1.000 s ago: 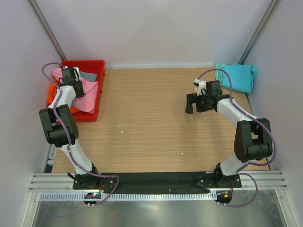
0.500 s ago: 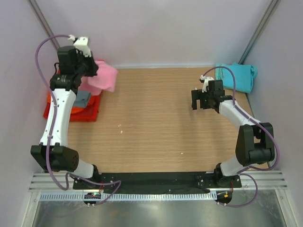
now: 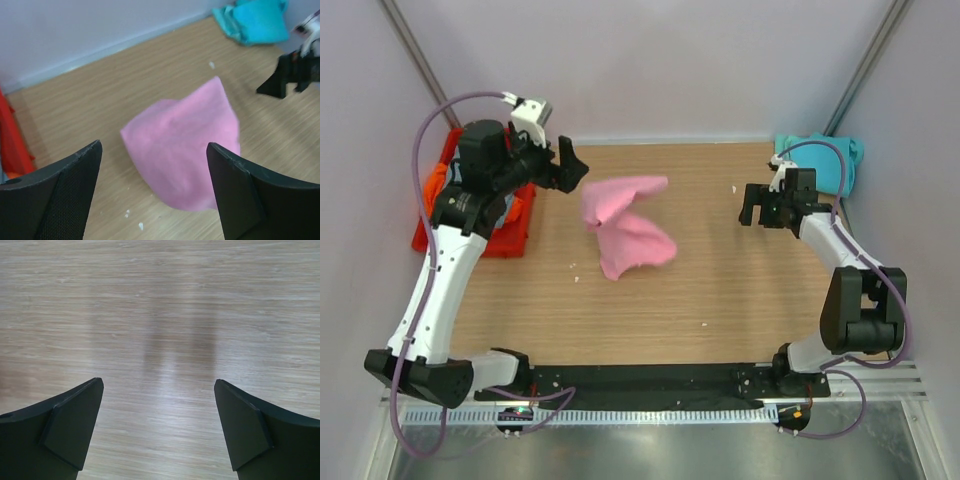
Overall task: Fold and stack the t-shirts
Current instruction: Move the tshirt to the center of the board
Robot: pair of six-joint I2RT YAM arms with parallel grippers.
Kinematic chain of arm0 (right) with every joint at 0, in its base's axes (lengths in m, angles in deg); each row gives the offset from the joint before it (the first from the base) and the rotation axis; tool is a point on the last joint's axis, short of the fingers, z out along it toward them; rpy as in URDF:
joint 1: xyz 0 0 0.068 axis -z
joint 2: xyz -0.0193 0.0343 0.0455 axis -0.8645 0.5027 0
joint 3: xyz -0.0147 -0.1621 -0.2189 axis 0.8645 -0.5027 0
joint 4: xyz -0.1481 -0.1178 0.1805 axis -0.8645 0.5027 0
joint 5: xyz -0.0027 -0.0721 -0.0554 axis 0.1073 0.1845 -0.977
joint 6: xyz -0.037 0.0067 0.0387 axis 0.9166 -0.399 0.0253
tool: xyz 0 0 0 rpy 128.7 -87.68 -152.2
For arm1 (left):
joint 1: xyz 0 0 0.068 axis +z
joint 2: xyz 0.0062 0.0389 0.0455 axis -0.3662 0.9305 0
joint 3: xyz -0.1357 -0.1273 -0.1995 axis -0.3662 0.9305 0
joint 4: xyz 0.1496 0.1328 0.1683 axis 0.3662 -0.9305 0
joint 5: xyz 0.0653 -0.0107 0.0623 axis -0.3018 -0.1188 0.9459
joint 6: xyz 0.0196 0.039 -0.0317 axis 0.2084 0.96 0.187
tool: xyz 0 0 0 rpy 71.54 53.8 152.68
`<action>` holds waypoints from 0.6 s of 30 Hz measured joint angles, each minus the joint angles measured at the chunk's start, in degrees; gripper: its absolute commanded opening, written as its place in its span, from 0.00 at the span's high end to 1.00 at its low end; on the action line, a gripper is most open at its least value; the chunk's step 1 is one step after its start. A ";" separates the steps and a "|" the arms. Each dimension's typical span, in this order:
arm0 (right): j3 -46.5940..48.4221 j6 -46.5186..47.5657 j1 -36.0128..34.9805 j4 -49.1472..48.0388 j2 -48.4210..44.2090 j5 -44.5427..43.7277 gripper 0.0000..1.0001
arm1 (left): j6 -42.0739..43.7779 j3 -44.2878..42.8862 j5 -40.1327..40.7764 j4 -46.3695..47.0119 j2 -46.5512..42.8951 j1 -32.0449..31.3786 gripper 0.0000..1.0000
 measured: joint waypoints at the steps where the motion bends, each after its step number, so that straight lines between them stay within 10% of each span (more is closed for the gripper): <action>1: 0.00 -0.04 0.63 0.26 0.00 1.31 0.00 | 0.57 2.54 0.98 -0.02 -0.57 0.00 0.14; 12: -1.27 1.11 0.33 0.37 -2.80 17.64 0.01 | 3.48 23.74 -4.04 -2.08 3.65 -0.57 0.42; 18: -1.27 2.10 0.33 0.50 -1.73 18.82 0.01 | 9.66 23.87 -4.92 -5.09 7.04 -11.82 0.42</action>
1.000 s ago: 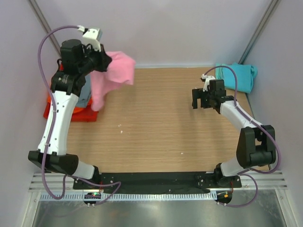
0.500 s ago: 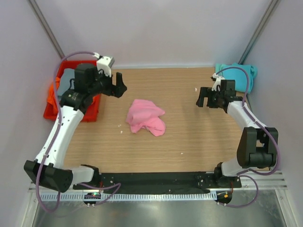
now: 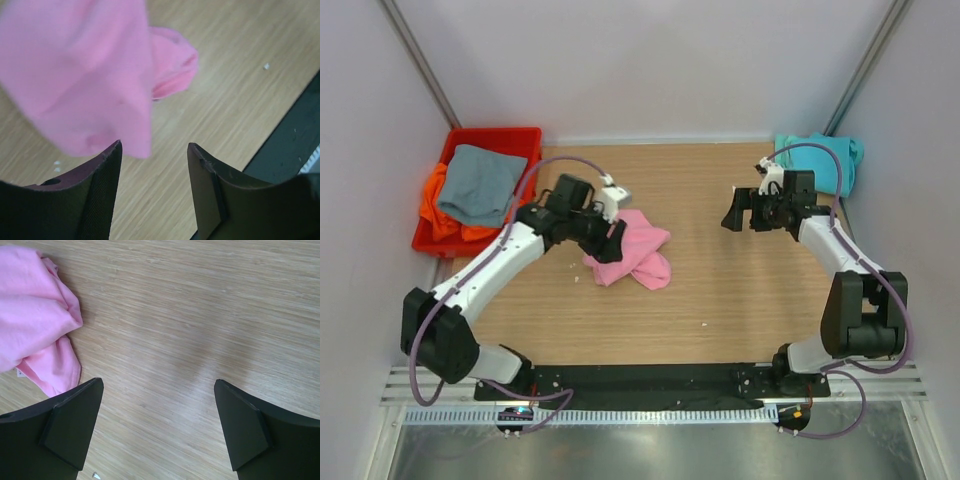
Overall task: Fold and stack the t-shirts
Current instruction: Move the tshirt to the center of the board, then flatten the tshirt out
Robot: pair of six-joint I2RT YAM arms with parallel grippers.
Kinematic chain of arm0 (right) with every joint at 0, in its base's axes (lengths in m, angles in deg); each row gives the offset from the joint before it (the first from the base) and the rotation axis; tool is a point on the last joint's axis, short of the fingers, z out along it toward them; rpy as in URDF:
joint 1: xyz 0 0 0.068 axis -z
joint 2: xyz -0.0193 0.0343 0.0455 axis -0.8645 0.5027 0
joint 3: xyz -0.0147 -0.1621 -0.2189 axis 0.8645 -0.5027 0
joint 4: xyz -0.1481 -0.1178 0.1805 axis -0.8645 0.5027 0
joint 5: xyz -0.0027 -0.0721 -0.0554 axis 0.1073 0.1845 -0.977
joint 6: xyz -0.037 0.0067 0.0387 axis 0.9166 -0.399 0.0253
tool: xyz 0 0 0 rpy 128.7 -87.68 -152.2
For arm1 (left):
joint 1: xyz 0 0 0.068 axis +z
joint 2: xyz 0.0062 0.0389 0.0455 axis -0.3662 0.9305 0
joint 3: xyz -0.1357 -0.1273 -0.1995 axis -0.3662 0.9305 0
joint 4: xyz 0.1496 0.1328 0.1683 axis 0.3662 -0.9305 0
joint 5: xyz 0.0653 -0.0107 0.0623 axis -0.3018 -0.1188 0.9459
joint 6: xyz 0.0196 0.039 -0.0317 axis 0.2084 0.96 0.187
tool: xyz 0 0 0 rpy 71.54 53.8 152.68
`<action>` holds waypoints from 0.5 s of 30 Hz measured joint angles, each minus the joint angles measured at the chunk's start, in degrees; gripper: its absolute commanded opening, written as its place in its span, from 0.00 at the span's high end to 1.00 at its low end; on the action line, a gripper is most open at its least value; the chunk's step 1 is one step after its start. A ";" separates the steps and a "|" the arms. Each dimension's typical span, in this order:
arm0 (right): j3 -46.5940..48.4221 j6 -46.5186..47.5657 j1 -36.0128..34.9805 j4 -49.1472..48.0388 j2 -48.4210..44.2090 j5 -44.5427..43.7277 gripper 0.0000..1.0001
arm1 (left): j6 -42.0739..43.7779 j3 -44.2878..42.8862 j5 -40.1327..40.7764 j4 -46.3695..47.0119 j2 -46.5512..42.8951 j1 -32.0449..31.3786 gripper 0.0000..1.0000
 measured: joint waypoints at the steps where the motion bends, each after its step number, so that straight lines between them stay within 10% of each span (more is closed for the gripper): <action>1: 0.00 0.13 0.00 -0.02 0.33 0.02 0.01 | 1.31 -0.04 1.14 -0.57 0.81 -3.72 0.41; 7: 0.09 0.74 0.00 0.85 1.75 -1.62 0.00 | 8.17 -1.27 9.16 -2.54 9.66 -20.83 0.40; 15: 0.57 1.18 0.04 0.83 -0.31 -7.65 0.00 | 10.97 -5.60 15.43 -3.28 23.82 -25.64 0.42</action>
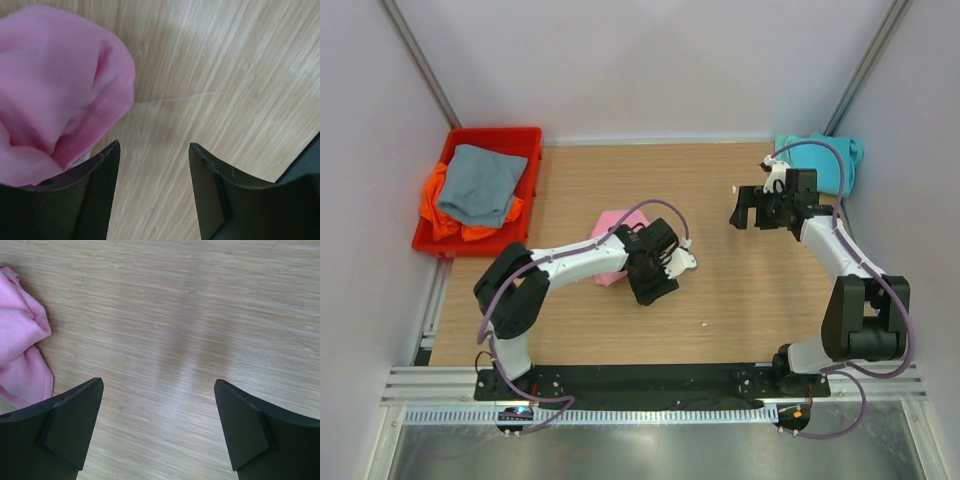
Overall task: Fold and stack the t-shirts
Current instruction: Flatten the tshirt out
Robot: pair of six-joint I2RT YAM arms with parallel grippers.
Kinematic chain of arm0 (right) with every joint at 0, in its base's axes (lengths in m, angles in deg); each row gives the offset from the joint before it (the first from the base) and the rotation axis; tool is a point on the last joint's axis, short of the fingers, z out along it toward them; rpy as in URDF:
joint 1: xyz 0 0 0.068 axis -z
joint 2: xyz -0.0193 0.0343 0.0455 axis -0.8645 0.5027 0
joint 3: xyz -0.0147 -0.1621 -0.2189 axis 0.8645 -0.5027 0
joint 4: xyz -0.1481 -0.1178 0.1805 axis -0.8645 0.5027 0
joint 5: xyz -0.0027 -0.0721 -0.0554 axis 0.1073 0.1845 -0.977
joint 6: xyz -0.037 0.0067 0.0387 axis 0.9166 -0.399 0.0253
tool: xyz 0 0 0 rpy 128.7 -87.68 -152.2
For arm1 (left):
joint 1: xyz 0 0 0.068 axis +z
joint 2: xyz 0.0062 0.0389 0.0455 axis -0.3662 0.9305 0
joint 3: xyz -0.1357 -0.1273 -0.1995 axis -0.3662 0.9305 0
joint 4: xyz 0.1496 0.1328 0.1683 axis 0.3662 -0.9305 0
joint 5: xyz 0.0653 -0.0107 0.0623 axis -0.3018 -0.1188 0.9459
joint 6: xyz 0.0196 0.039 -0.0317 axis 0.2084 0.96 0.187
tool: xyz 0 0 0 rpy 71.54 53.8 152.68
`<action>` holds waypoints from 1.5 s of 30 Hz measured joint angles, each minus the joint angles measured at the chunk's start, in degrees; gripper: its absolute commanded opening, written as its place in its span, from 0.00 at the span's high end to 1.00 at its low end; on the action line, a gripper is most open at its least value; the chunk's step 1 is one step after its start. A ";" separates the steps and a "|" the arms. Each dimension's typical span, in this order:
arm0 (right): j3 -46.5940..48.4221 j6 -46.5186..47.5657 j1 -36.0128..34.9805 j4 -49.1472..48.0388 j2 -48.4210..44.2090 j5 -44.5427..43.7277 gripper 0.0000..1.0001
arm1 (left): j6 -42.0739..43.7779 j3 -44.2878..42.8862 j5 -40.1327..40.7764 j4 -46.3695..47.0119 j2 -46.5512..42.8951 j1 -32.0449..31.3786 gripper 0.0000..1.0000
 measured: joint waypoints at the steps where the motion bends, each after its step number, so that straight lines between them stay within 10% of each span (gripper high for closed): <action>1: 0.00 0.09 0.02 -0.04 -0.70 -0.20 0.00 | 0.02 -1.01 0.46 0.00 1.18 -0.37 0.42; 14: 0.00 1.14 0.20 -0.28 -1.95 -0.76 0.00 | -0.11 -7.93 3.76 0.15 10.95 -1.66 0.55; 25: -0.07 1.25 1.20 -0.28 -2.34 -1.22 0.00 | -0.59 -11.17 9.64 0.37 13.33 -1.84 1.00; 32: -0.17 1.16 1.68 -0.44 -4.17 -1.09 0.00 | 2.21 -12.15 15.56 -1.44 4.44 -1.84 1.00; 45: -1.16 0.85 1.79 -1.73 -5.60 1.42 0.00 | 15.82 -48.04 23.02 -8.46 -14.93 -1.84 1.00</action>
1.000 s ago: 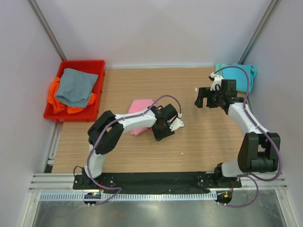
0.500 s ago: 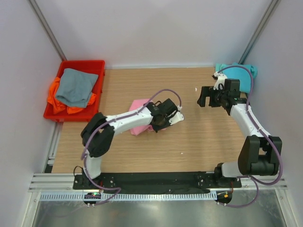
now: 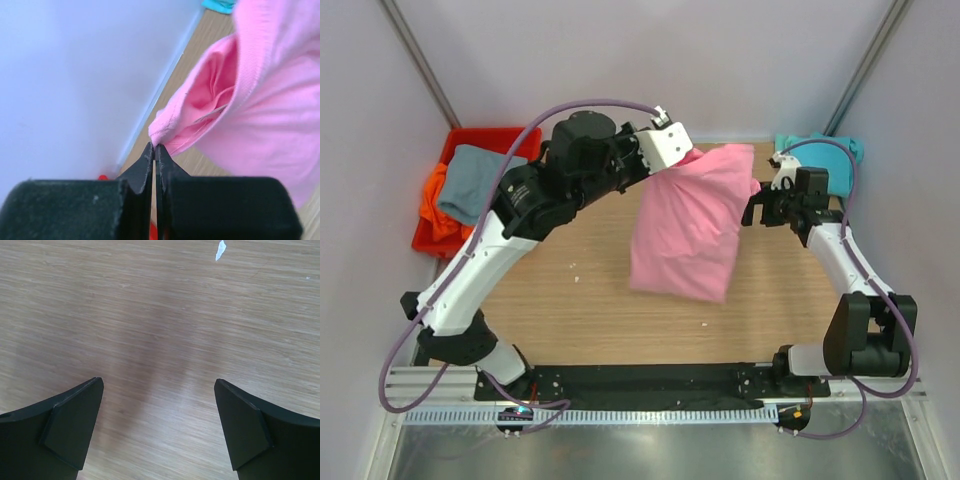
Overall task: Fold and stack the t-shirts
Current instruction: Flatten the tshirt out
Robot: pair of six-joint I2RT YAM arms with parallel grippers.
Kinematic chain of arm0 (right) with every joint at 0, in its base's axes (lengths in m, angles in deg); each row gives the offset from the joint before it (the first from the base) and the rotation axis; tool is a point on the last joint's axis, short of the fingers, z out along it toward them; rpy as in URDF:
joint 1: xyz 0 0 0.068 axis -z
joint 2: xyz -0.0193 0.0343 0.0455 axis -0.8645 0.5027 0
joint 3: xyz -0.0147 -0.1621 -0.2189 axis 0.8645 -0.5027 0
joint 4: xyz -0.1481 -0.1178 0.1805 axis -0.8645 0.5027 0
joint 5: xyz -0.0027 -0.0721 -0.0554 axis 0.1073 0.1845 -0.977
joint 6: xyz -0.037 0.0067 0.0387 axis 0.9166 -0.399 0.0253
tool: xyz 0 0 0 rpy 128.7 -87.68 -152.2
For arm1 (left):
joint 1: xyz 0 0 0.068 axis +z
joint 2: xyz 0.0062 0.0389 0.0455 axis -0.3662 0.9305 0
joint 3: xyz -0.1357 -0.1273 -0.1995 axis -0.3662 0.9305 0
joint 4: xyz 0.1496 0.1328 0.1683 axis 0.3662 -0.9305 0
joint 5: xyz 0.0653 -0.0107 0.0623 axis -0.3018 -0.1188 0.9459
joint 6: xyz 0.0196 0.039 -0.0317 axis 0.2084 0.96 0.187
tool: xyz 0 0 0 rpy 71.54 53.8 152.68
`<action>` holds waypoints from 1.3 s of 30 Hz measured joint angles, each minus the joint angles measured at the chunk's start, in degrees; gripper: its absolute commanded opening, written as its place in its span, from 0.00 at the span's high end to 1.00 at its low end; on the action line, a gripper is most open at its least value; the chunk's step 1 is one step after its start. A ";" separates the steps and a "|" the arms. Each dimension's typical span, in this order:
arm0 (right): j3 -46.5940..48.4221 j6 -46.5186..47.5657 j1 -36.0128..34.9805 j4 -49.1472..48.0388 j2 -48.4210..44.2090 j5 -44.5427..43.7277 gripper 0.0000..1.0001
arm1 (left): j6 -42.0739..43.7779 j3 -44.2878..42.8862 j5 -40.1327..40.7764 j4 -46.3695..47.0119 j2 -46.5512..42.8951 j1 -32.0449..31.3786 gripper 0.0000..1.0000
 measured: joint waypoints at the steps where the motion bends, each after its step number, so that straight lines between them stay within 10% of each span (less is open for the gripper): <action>1: -0.04 -0.26 0.22 -0.33 -0.04 -0.02 0.00 | 0.83 -2.73 -0.31 -0.52 1.29 -0.02 1.00; 7: -1.64 -1.64 2.10 -1.70 -4.00 -0.24 0.00 | 2.62 -5.03 -5.14 -2.60 6.84 -0.28 1.00; 25: 3.34 -1.44 2.78 3.69 8.59 8.81 0.14 | -1.49 54.58 -8.61 1.70 -20.94 18.03 1.00; 39: 10.93 6.43 2.80 20.65 24.52 10.58 0.24 | -7.54 62.86 -10.10 2.73 -27.67 18.23 0.98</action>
